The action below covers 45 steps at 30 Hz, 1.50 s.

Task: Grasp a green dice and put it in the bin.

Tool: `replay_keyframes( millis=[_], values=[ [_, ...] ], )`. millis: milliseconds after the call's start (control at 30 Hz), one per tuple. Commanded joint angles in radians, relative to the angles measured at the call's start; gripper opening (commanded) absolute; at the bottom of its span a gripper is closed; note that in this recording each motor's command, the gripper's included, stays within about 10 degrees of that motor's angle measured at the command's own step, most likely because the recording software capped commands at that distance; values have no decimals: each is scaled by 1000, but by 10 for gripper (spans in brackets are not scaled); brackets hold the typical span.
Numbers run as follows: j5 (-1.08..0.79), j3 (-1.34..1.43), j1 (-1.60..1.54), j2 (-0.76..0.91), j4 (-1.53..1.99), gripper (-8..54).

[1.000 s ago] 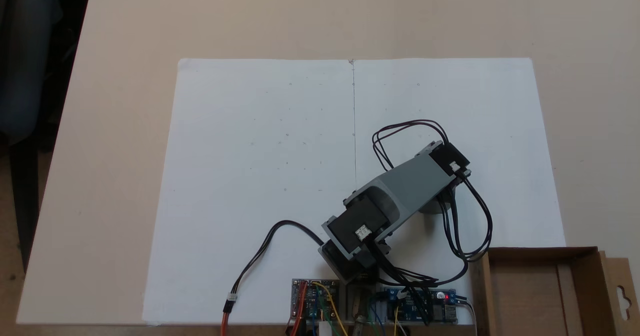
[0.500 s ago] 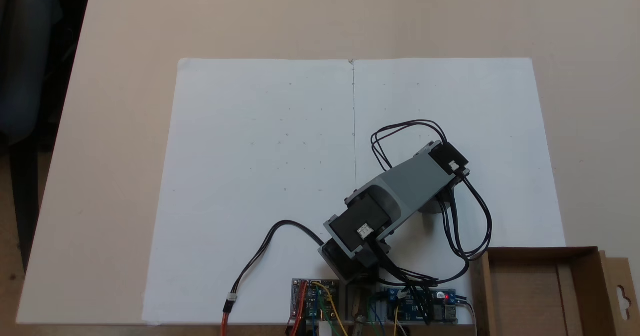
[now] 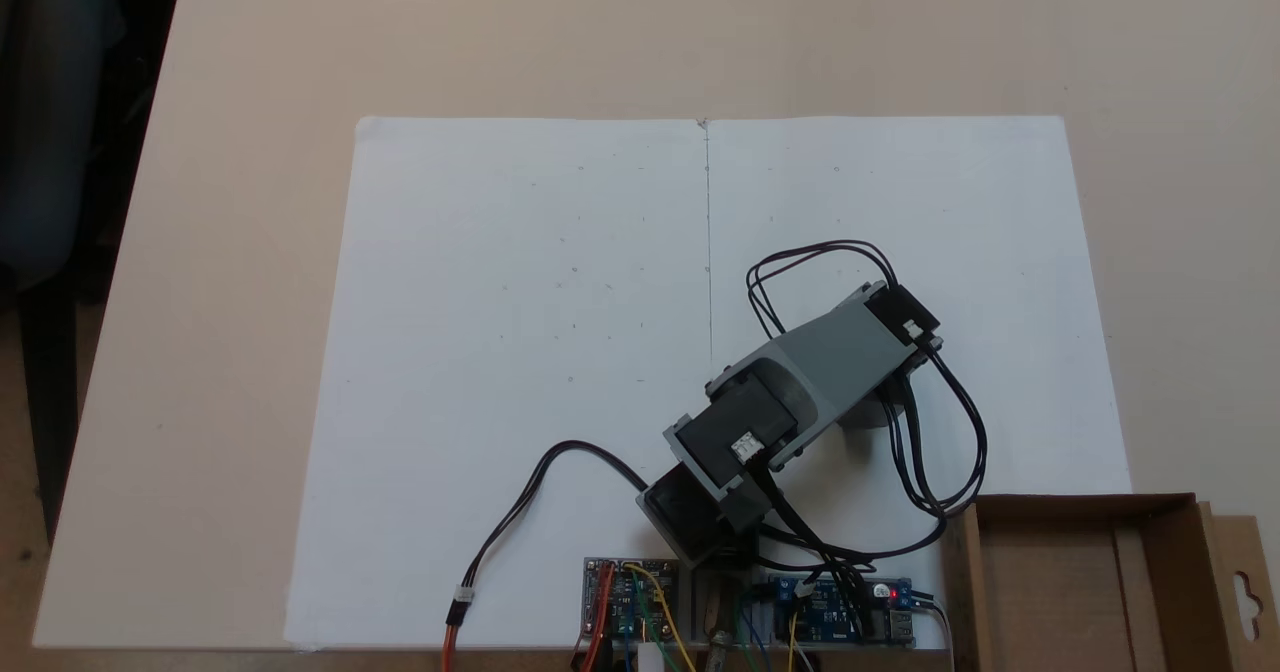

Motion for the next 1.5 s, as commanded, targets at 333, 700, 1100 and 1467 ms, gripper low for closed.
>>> replay_keyframes(
  millis=[333, 700, 1100, 1467],
  values=[
    [-26, 21, 17, 15, -20, 277],
    [-35, 31, 18, 15, -20, 115],
    [233, -204, -49, 69, 209, 115],
    [460, -733, 18, 71, 543, 115]
  ],
)
